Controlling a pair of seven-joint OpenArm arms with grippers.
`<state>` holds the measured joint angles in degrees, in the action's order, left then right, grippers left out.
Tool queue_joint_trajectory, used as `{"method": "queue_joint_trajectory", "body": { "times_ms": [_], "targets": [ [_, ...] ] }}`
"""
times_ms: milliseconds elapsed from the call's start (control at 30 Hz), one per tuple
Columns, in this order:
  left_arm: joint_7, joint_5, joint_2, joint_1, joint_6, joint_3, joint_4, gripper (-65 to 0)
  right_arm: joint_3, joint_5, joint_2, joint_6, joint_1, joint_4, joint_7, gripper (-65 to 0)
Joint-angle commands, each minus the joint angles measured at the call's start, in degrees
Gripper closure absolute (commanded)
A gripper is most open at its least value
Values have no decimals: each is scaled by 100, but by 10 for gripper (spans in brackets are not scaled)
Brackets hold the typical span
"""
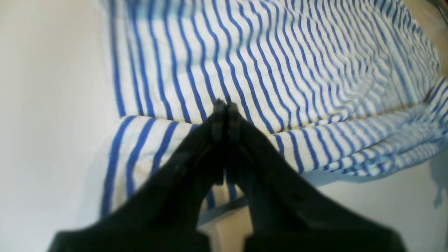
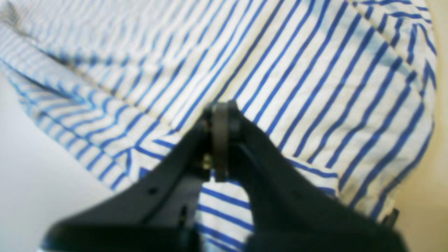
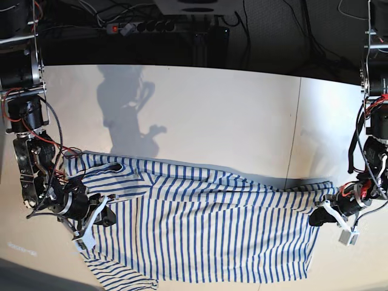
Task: Fold the T-shirt properly
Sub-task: 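Lay the held shoulder edge back down, folding the shirt over itself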
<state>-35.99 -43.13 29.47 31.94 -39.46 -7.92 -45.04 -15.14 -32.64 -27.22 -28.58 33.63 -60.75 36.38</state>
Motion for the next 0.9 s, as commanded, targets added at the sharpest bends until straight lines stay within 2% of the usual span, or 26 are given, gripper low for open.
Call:
{"method": "queue_joint_trajectory", "body": {
  "times_ms": [0, 133, 233, 367, 567, 700, 867],
  "targets": [
    [105, 39, 63, 184, -54, 33, -81, 0, 55, 101, -52, -361, 175, 24, -131, 0],
    [151, 632, -125, 184, 581, 33, -79, 0, 55, 358, -24, -352, 177, 520, -455, 0],
    [387, 1034, -210, 160, 608, 33, -72, 0, 55, 389, -24, -354, 175, 1012, -715, 0],
    [490, 1322, -369, 116, 737, 33, 205, 0, 55, 304, -20, -356, 175, 1589, -750, 0],
    [1386, 1941, -584, 120, 734, 33, 957, 0, 55, 306, -22, -356, 170, 1910, -748, 0],
    [1429, 2177, -695, 118, 737, 33, 1187, 0, 55, 256, -20, -358, 92, 1908, -745, 0],
    [1423, 2177, -634, 37, 688, 33, 1285, 0, 55, 160, -22, -358, -111, 1908, -678, 0]
  ]
}}
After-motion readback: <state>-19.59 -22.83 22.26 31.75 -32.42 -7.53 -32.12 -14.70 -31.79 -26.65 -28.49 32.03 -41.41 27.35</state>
